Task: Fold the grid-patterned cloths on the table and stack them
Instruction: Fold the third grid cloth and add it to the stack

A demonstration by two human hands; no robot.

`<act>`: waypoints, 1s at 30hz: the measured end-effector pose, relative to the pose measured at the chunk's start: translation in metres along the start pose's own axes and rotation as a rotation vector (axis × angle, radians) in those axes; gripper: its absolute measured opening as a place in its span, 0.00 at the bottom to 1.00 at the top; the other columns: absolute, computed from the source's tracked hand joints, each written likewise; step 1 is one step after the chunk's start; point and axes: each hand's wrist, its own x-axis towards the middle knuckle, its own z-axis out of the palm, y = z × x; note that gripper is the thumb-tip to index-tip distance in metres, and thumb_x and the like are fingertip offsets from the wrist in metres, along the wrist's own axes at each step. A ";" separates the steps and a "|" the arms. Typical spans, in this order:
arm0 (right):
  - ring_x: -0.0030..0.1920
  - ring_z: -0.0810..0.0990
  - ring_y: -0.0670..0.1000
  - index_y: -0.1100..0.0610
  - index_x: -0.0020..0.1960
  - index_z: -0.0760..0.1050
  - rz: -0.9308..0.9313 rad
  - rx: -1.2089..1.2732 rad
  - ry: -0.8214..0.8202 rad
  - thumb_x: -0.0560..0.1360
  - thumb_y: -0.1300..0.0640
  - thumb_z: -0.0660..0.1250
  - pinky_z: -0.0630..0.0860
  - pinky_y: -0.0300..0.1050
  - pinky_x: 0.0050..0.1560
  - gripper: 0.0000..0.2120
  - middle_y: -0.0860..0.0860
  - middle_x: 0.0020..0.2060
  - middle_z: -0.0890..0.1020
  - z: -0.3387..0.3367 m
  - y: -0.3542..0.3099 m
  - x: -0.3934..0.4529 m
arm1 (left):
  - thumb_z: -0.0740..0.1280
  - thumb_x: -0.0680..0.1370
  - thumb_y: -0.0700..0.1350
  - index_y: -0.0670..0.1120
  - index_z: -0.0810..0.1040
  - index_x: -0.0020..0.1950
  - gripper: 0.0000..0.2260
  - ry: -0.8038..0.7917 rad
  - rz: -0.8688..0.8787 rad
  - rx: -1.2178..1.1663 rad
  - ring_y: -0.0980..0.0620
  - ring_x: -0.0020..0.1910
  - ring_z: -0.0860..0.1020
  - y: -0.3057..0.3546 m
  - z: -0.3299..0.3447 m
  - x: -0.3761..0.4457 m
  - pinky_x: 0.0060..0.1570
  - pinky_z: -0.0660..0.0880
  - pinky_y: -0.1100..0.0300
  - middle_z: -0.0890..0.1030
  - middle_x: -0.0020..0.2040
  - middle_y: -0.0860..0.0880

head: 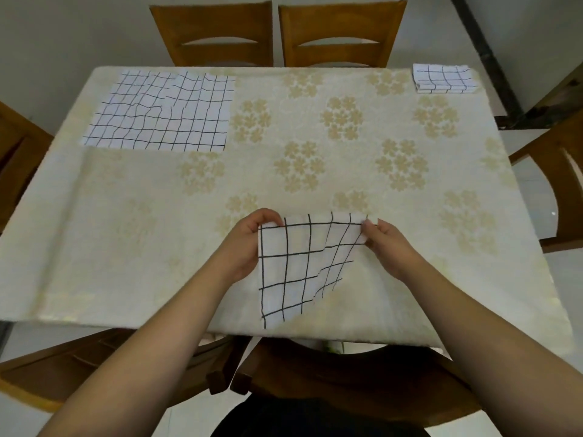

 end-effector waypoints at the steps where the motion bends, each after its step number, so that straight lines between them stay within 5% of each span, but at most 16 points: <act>1: 0.54 0.83 0.53 0.57 0.55 0.80 0.010 0.022 -0.003 0.72 0.45 0.70 0.78 0.45 0.53 0.18 0.55 0.52 0.85 0.001 0.000 -0.004 | 0.64 0.76 0.31 0.47 0.78 0.44 0.12 0.012 -0.033 -0.006 0.52 0.35 0.79 -0.006 -0.004 0.006 0.33 0.76 0.61 0.81 0.38 0.50; 6: 0.32 0.79 0.46 0.57 0.47 0.80 0.000 -0.150 0.298 0.73 0.53 0.72 0.73 0.41 0.35 0.08 0.44 0.30 0.81 0.006 0.019 -0.011 | 0.60 0.81 0.40 0.48 0.73 0.61 0.09 0.201 -0.304 -0.077 0.54 0.32 0.78 -0.055 -0.022 0.034 0.38 0.77 0.58 0.79 0.43 0.45; 10: 0.51 0.81 0.56 0.54 0.63 0.74 0.138 -0.234 0.415 0.75 0.49 0.70 0.78 0.53 0.53 0.19 0.55 0.52 0.81 0.006 0.048 -0.012 | 0.57 0.83 0.47 0.45 0.69 0.64 0.12 0.294 -0.478 -0.040 0.49 0.45 0.81 -0.094 -0.028 0.042 0.48 0.77 0.55 0.81 0.50 0.44; 18: 0.60 0.75 0.54 0.54 0.73 0.64 0.125 -0.424 0.438 0.76 0.52 0.68 0.71 0.44 0.56 0.28 0.54 0.64 0.75 0.009 0.066 -0.022 | 0.69 0.77 0.48 0.50 0.75 0.61 0.13 0.236 -0.281 0.464 0.49 0.44 0.80 -0.117 -0.017 0.040 0.54 0.77 0.51 0.81 0.49 0.47; 24: 0.68 0.71 0.55 0.57 0.73 0.64 0.078 -0.497 0.474 0.76 0.54 0.69 0.69 0.49 0.64 0.29 0.55 0.68 0.72 0.011 0.063 -0.027 | 0.68 0.77 0.45 0.47 0.74 0.63 0.14 0.196 0.013 0.875 0.53 0.47 0.75 -0.111 -0.003 0.052 0.49 0.71 0.61 0.75 0.53 0.48; 26: 0.66 0.72 0.53 0.57 0.71 0.67 0.026 -0.549 0.465 0.76 0.55 0.69 0.69 0.47 0.64 0.26 0.53 0.66 0.74 0.013 0.063 -0.034 | 0.66 0.78 0.44 0.46 0.76 0.62 0.12 0.090 0.118 0.956 0.53 0.47 0.75 -0.107 0.008 0.058 0.48 0.71 0.61 0.76 0.53 0.47; 30: 0.51 0.78 0.47 0.54 0.61 0.76 -0.040 -0.571 0.381 0.76 0.58 0.67 0.70 0.36 0.47 0.14 0.48 0.51 0.80 0.024 0.062 -0.051 | 0.63 0.80 0.45 0.46 0.73 0.68 0.16 -0.091 0.246 1.153 0.47 0.59 0.73 -0.102 0.038 0.078 0.59 0.69 0.55 0.76 0.60 0.45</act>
